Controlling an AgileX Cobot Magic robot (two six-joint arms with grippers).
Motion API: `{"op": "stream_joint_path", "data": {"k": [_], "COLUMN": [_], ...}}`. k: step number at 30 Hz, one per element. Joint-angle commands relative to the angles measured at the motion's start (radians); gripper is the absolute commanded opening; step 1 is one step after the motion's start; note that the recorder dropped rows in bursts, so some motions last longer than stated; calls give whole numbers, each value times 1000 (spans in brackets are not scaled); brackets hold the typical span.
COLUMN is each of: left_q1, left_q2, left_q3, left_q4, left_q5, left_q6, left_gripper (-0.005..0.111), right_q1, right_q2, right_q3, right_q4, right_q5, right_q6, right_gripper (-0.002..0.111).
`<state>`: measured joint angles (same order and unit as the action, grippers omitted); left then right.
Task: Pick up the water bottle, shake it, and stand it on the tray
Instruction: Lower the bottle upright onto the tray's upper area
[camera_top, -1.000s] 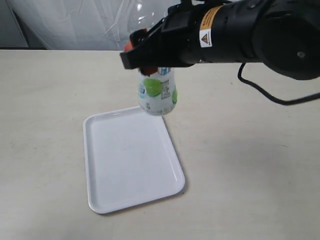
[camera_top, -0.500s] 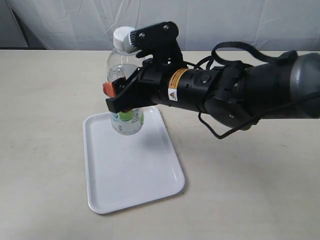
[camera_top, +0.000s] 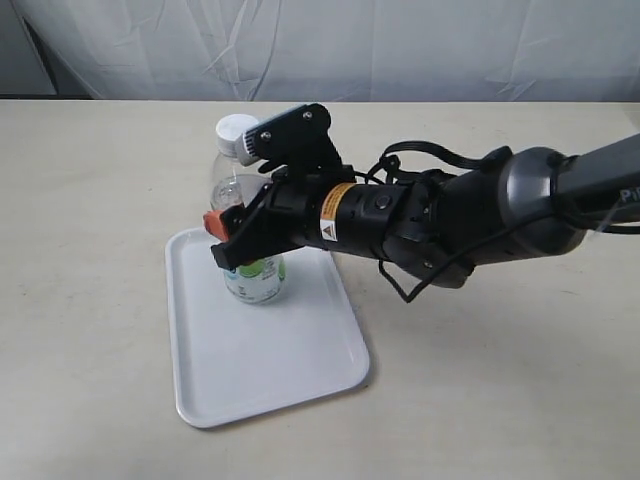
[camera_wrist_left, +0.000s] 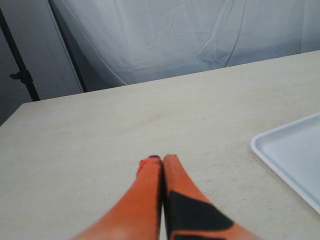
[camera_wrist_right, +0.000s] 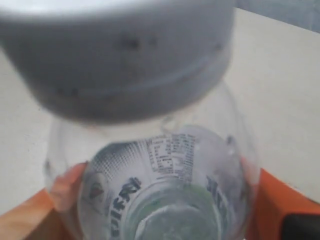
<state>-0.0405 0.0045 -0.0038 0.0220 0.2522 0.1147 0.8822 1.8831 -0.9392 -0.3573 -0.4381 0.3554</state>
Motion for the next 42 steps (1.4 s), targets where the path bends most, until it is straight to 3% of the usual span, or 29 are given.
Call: {"op": "stream_joint_path", "data": {"k": [1,3,7,10,18,26,32,35,39,42], "left_q1": [0,0,0,0,0,0,0,0,0,0], "left_q2": [-5,-5,-5,-5,-5,-5,-5,-5,-5,-5], "left_q3": [4,4,4,4,4,4,4,4,4,4], "left_q4": [-2,-2,-3,-3,-3,-3,-3,-3,-1,-1], "left_q5": [-13,-13,-13,-13,-13,-13,-13,-13,-13,-13], "left_q6": [0,0,-3,-3,0,0,0,0,0,0], "left_gripper": [0,0,0,0,0,0,0,0,0,0], "right_q1": [-2,0,10,14,16,16,16,26,62,102], "right_q2": [17,17,16,16,-17,-78,-112,-133,-173,-206], "right_q3": [-6,-6,-6,-6,-6,-6,-6,-6,-6,-6], "right_q4": [7,7,9,15,16,16,16,16,-22,-52], "right_q5": [23,52,64,79,101,208,306,363,438,507], "right_q6": [-7,-7,-7,21,59,94,94,94,92,80], "right_gripper": [1,10,48,66,68,86,87,81,57,31]}}
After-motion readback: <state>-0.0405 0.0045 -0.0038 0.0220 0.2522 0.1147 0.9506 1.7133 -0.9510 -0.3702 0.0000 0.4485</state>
